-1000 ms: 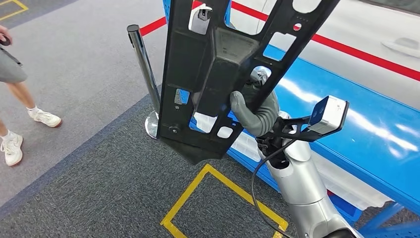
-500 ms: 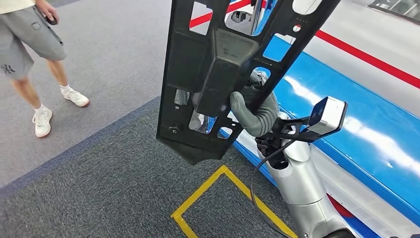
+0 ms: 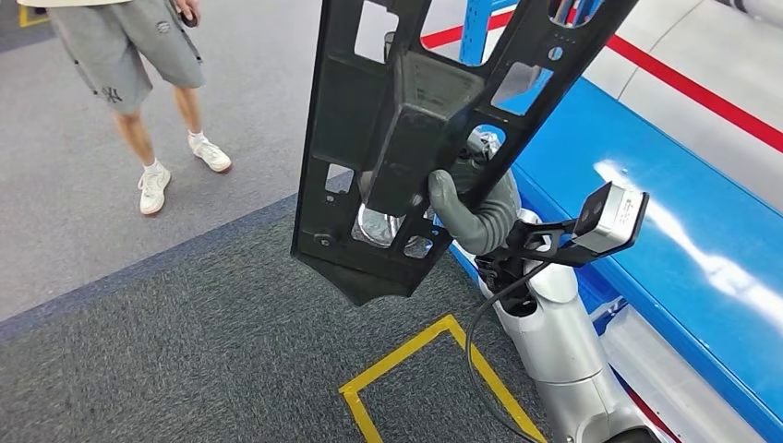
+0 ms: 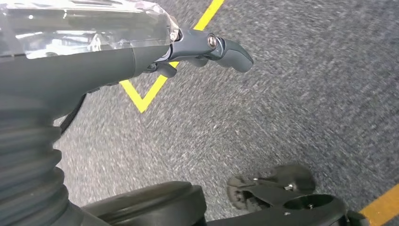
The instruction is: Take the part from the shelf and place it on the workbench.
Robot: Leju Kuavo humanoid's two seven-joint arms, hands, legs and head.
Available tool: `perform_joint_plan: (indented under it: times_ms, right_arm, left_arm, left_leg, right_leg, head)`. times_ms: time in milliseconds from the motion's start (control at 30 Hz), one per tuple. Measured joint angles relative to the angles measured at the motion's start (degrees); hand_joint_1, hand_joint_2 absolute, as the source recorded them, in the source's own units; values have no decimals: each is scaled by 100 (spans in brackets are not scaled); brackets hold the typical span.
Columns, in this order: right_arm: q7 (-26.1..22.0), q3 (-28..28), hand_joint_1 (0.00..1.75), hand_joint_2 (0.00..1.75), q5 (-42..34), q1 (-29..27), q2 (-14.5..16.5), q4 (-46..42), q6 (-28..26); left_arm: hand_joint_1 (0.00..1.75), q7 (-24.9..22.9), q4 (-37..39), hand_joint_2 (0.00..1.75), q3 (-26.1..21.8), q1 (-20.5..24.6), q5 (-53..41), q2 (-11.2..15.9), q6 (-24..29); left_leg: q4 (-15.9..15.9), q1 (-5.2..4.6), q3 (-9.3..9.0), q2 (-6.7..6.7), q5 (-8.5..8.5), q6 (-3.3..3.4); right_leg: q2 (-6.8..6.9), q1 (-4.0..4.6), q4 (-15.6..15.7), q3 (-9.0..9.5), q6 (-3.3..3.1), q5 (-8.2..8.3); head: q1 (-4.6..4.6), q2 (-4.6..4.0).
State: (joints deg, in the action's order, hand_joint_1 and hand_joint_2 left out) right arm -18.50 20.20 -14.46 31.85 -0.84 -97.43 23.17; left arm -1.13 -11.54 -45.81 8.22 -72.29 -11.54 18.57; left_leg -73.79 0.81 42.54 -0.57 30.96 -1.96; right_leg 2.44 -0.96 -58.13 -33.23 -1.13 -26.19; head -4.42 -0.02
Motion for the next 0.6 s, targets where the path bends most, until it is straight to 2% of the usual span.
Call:
perform_joint_plan:
  times_ms: [33,100,133,200,233,300,367,433,467,500,533,567,600]
  right_arm:
    - [7,2,173,175,1,-5,1,-4,-6]
    - [12,3,173,175,1,-7,1,-22,-11]
    - [12,3,173,175,1,-7,1,-34,-12]
    - [11,1,173,175,2,-8,2,-51,-14]
    - [11,2,173,175,4,-11,3,-56,-15]
    - [12,4,173,175,7,-16,9,-61,-16]
    - [9,2,173,175,7,-17,14,-70,-18]
    - [7,-3,173,175,7,-32,12,-75,-19]
    - [7,-5,173,175,7,-51,10,-75,-19]
    - [9,-6,173,175,8,-74,8,-74,-19]
    - [13,-7,173,175,8,-94,7,-73,-20]
    - [12,-7,173,175,8,-105,6,-73,-20]
    - [12,-7,173,175,8,-106,5,-73,-20]
  left_arm:
    - [0,-5,0,175,-1,-1,-5,0,-1]
    - [0,-16,0,175,-2,-14,-13,2,-1]
    - [0,-21,0,175,-2,-19,-16,3,0]
    - [0,-25,0,175,-2,-20,-22,5,1]
    - [0,-27,0,175,-2,-21,-26,5,2]
    - [0,-35,0,175,-2,-30,-32,7,3]
    - [0,-42,0,175,-2,-29,-33,7,6]
    - [0,-44,0,175,-2,-10,-34,5,8]
    - [0,-44,0,175,-2,-3,-34,5,8]
    - [0,-45,0,175,-2,-3,-34,5,8]
    - [0,-46,0,175,-2,-6,-34,5,8]
    - [0,-47,0,175,-2,-10,-34,5,8]
    - [0,-48,0,175,-2,-12,-34,5,7]
  left_leg:
    - [181,12,-102,27,-134,-12]
    - [836,24,-451,119,-477,-12]
    - [1145,7,-616,223,-570,9]
    - [1444,-39,-754,334,-623,99]
    - [1491,-64,-763,342,-610,150]
    - [1519,-58,-750,225,-640,231]
    - [1578,-30,-772,124,-677,308]
    - [1606,-18,-778,19,-703,361]
    - [1603,-20,-773,-41,-707,375]
    - [1598,-21,-770,-109,-708,378]
    - [1588,-22,-769,-184,-708,377]
    - [1572,-20,-768,-263,-705,371]
    - [1550,-17,-768,-344,-698,360]
  right_leg:
    - [74,0,-7,7,9,-14]
    - [182,-1,-23,28,33,-45]
    - [222,6,-30,37,51,-61]
    - [290,36,-44,39,95,-79]
    - [332,52,-44,42,124,-83]
    - [386,52,-44,56,187,-98]
    - [178,17,-225,-7,241,-241]
    - [-122,-11,-839,-289,270,-576]
    - [-187,-16,-1230,-482,280,-742]
    - [-212,-17,-1538,-638,290,-830]
    - [-221,-22,-1659,-710,298,-807]
    - [-231,-32,-1560,-675,302,-675]
    - [-266,-48,-1254,-538,302,-462]
  head:
    - [0,0]
    - [0,0]
    - [0,0]
    - [1,0]
    - [1,0]
    - [0,0]
    - [1,0]
    - [1,0]
    - [1,0]
    - [1,0]
    - [1,0]
    - [1,0]
    - [2,0]
